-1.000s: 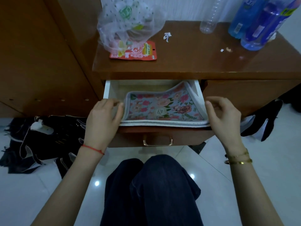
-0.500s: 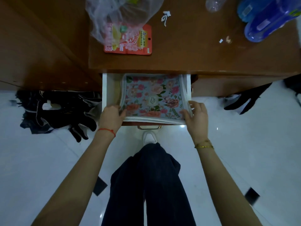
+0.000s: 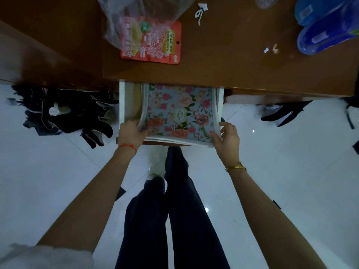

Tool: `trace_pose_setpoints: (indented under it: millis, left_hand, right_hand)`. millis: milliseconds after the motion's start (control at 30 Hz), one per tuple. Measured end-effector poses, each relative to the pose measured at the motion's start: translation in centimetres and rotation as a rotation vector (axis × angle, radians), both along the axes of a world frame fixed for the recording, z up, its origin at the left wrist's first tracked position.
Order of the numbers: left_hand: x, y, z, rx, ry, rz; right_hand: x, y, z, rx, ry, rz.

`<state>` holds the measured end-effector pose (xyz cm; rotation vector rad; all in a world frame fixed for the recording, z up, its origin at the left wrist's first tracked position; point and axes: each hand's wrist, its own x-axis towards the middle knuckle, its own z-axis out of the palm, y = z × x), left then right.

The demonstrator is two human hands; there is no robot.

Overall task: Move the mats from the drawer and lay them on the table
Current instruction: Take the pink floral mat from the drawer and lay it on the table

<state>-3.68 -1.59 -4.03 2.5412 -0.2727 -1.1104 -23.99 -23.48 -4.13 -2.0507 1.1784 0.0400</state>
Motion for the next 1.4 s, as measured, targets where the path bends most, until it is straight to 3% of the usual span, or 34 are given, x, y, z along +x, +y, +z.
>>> trace_pose_setpoints:
  millis: [200,600,967,1200,1400]
  left_hand:
    - [-1.0,-0.5,1.8,-0.053,-0.004,0.179]
    - [-1.3,0.7,2.2,-0.118,0.176,0.296]
    - [-2.6,3.0,5.1,-0.225,0.333,0.346]
    - [-3.9,4.6,13.8,-0.294,0.355,0.313]
    - [-4.9,6.8,22.4,-0.396,0.316,0.233]
  right_hand:
    - [0.4,-0.2,0.0,0.016,0.011,-0.005]
    - [-0.2,0.9,0.7,0.053,-0.005,-0.14]
    - [-1.2,2.6,5.1,0.302,-0.019,-0.264]
    - [-3.7,5.0,12.4,0.373,-0.107,-0.358]
    - [-6.5,7.4,21.3,0.368,-0.242,-0.291]
